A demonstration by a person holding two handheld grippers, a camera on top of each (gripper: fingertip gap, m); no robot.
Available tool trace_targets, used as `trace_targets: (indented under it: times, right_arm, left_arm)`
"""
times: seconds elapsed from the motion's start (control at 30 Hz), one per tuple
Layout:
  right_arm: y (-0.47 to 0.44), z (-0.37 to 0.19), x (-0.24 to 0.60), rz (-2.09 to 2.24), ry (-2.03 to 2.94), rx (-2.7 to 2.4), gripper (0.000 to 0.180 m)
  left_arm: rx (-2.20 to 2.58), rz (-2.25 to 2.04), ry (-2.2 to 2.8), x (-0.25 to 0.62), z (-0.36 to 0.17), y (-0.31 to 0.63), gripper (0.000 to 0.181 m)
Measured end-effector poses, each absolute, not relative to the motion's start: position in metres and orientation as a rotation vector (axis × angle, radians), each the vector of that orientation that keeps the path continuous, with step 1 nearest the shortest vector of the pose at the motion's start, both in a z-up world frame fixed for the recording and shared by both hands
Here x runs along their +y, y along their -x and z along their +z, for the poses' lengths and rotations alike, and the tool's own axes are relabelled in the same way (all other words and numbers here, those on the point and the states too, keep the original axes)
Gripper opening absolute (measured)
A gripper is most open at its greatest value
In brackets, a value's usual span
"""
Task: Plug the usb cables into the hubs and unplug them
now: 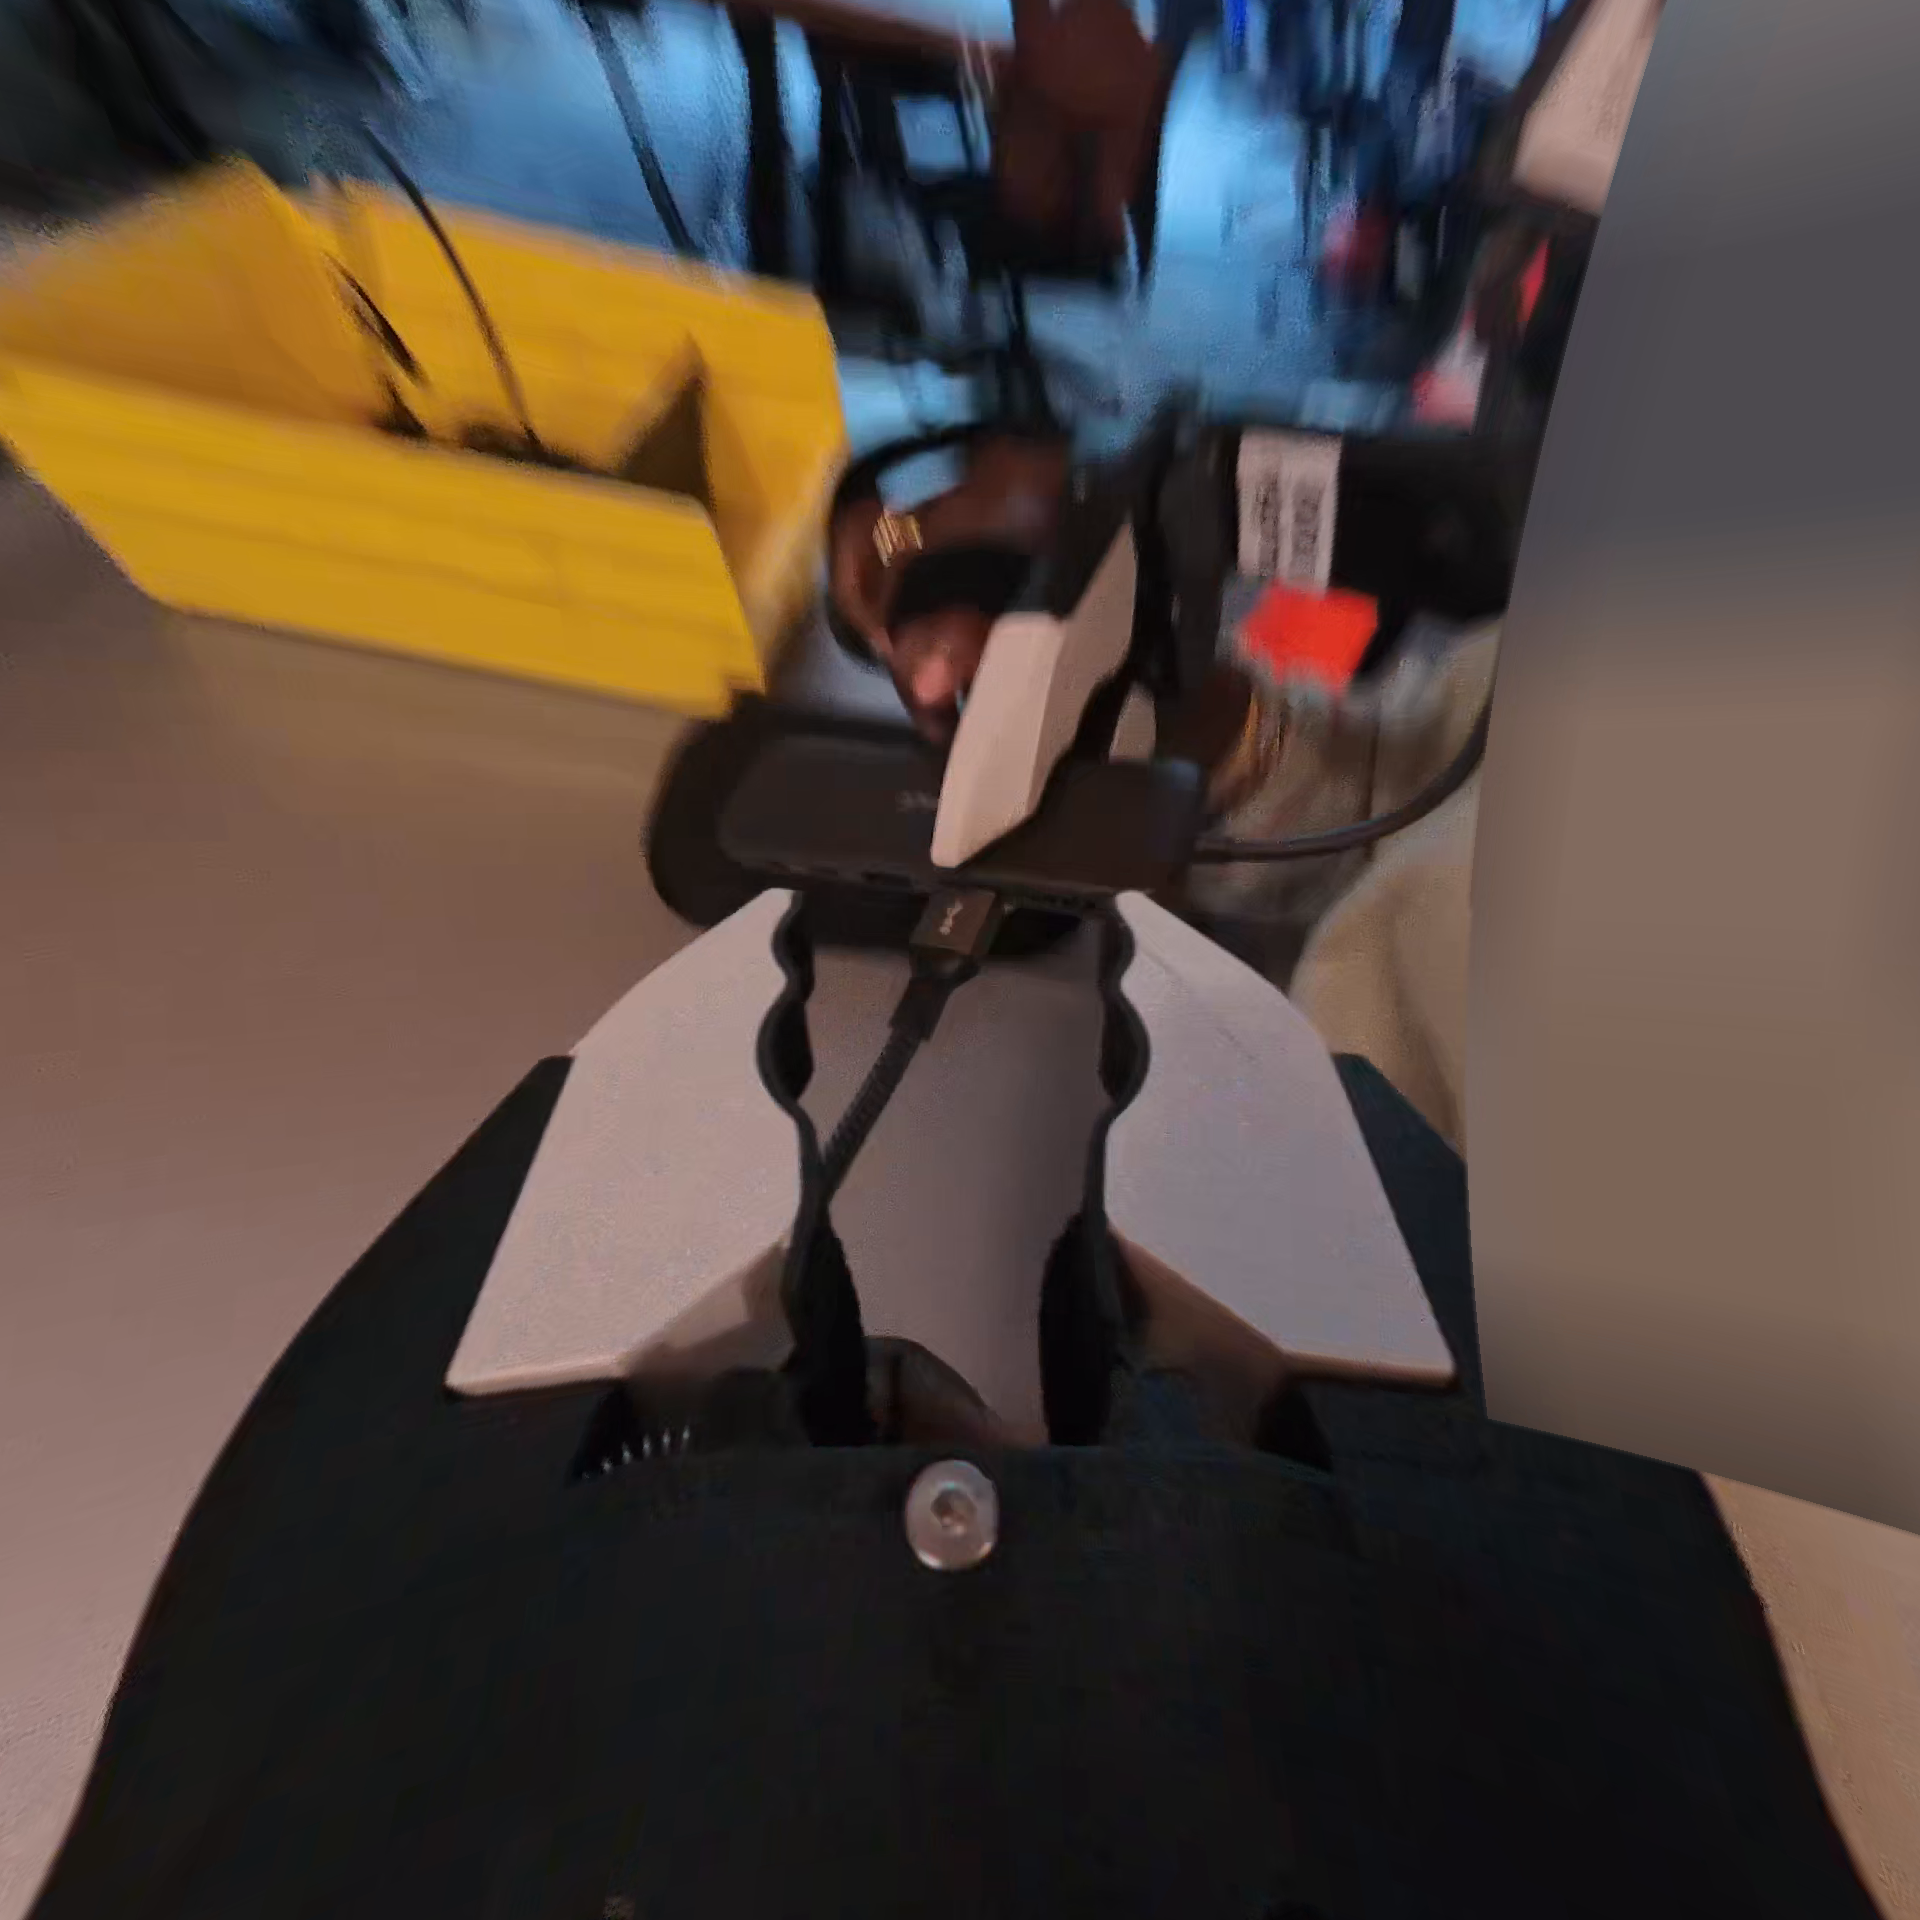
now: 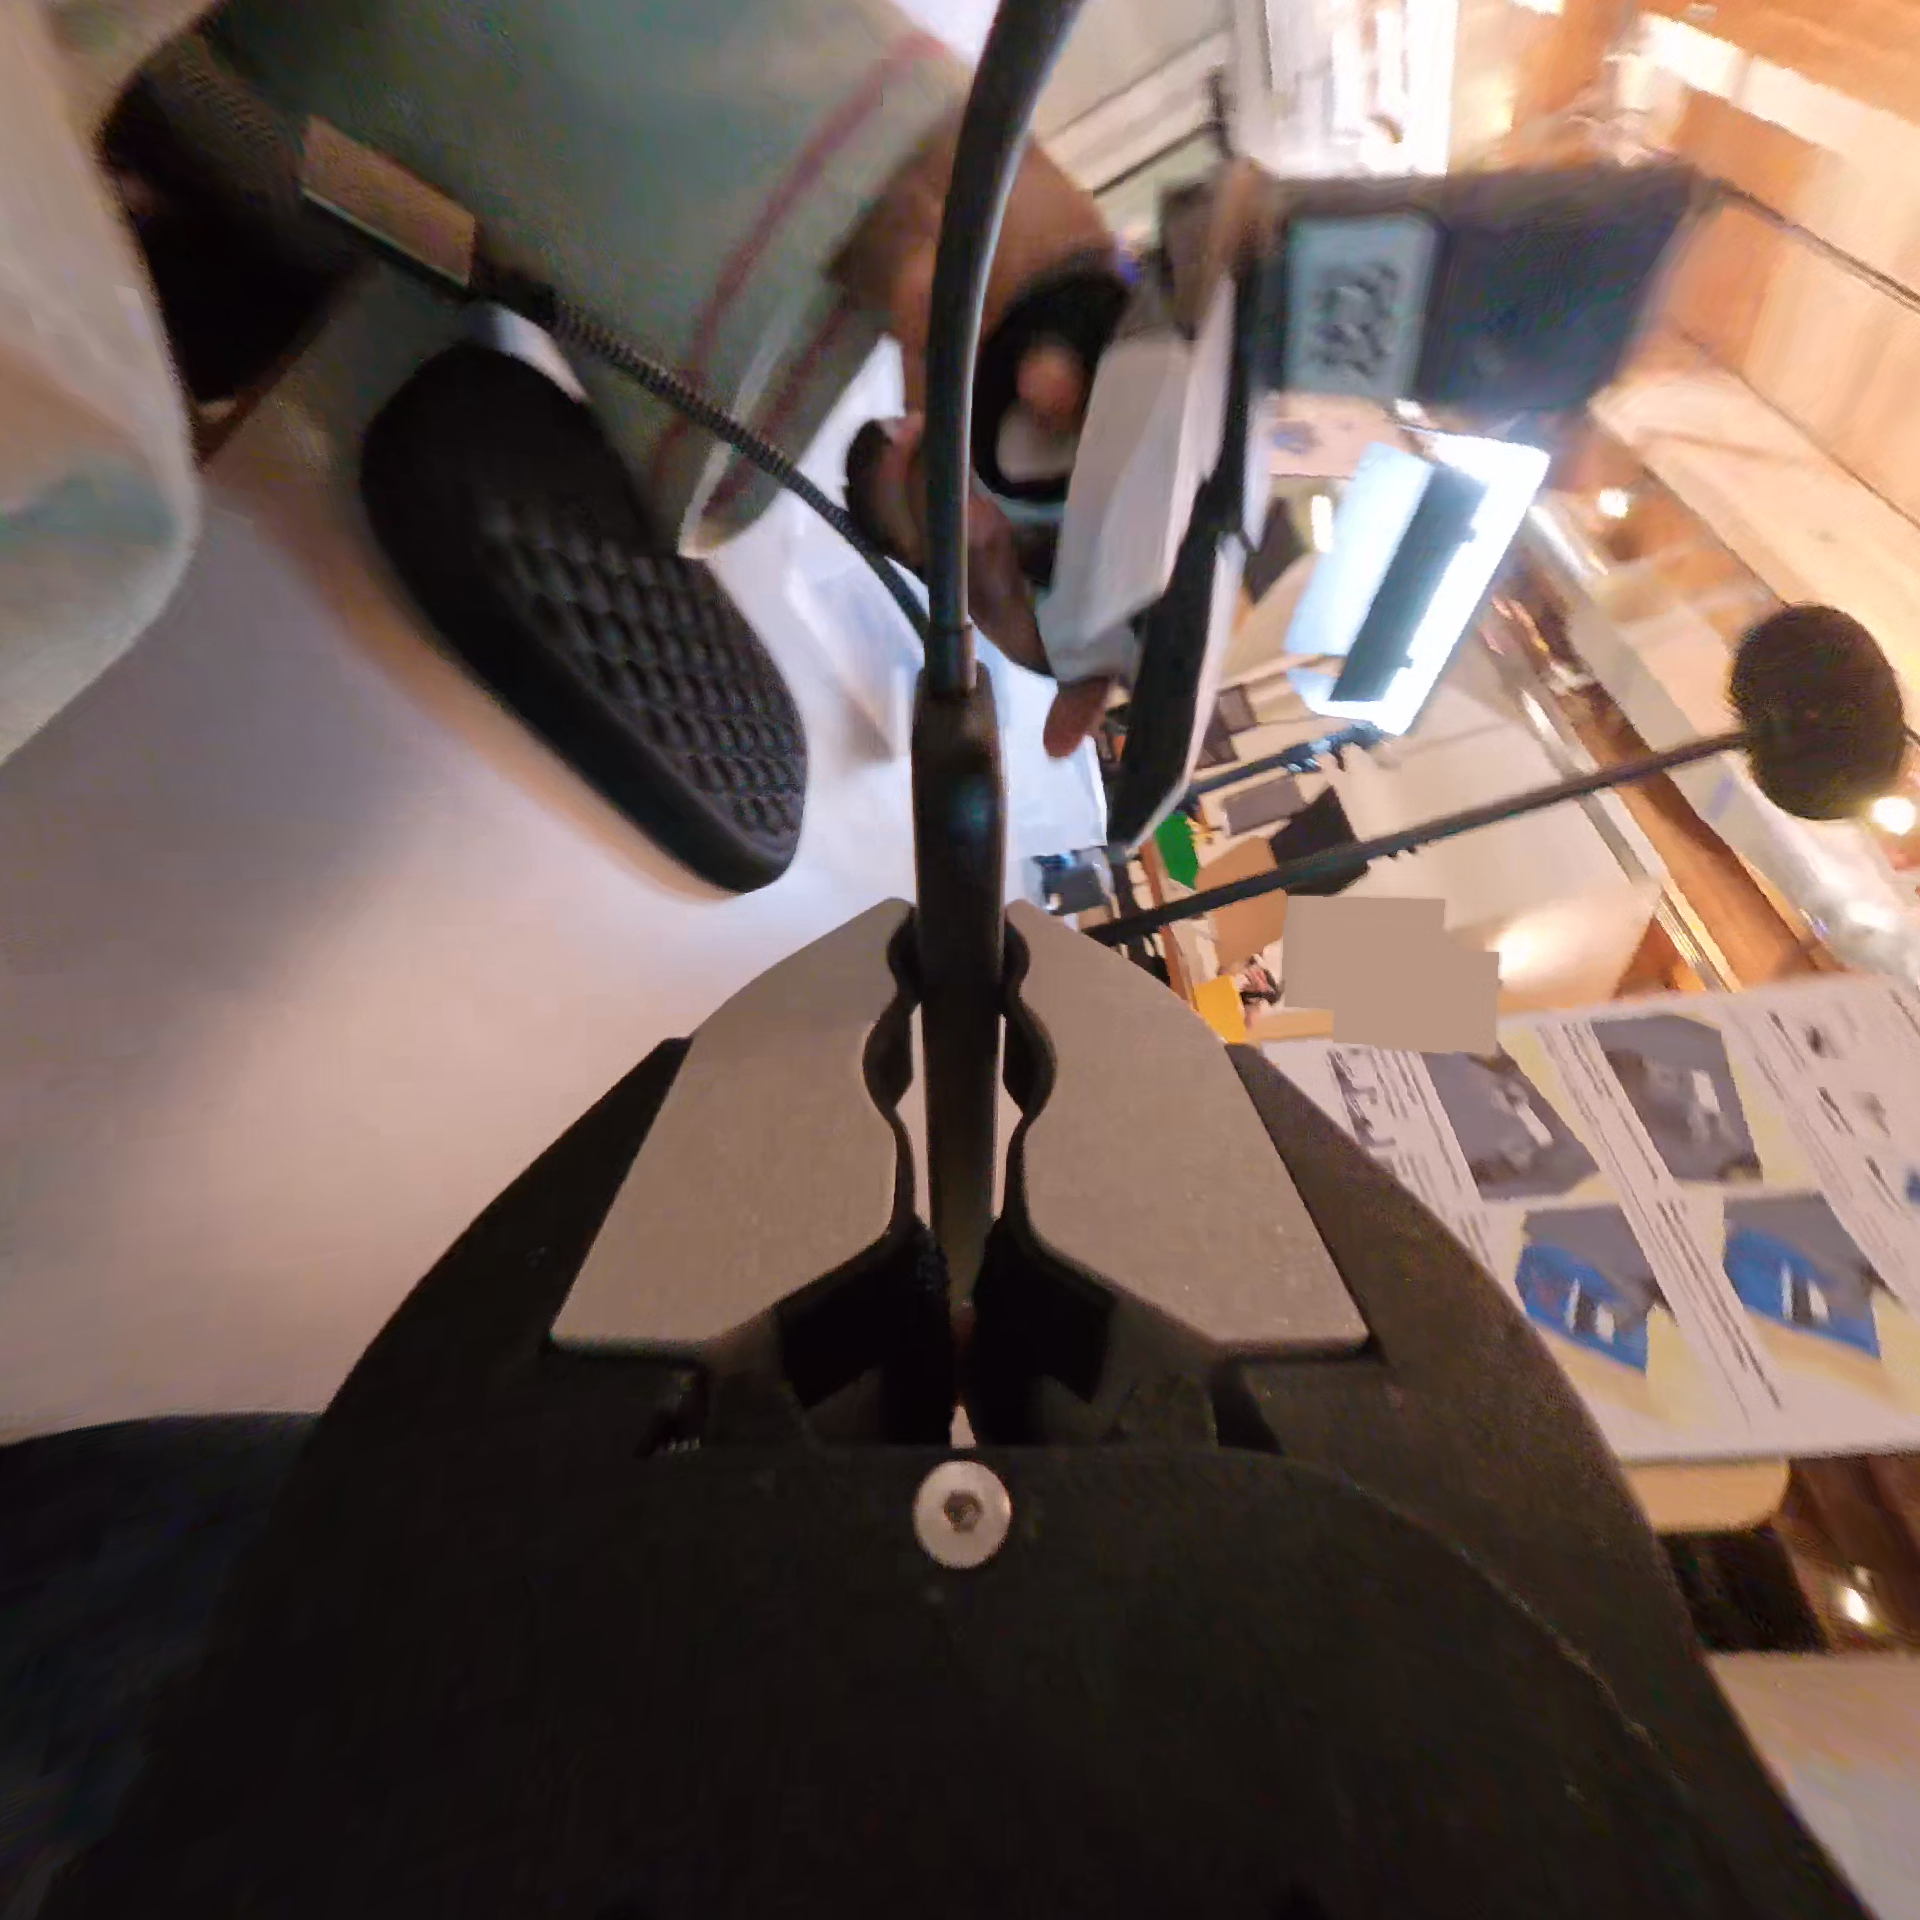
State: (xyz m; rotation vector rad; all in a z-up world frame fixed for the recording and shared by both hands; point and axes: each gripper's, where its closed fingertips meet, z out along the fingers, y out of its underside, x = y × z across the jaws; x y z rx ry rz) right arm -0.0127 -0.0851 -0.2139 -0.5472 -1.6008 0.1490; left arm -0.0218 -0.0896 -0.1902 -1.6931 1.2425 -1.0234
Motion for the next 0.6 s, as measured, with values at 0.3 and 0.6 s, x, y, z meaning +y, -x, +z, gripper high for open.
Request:
trace_targets:
  times: [0.3, 0.6]
  right_arm:
    - [-0.054, -0.160, -0.055, 0.435, 0.625, -1.043, 0.012]
    - [-0.064, -0.154, -0.055, 0.716, 0.586, -0.865, 0.012]
  left_arm:
    - [0.365, -0.586, 1.324, -0.069, -0.108, 0.220, 0.058]
    - [0.195, -0.226, 1.750, -0.058, -0.190, 0.346, 0.055]
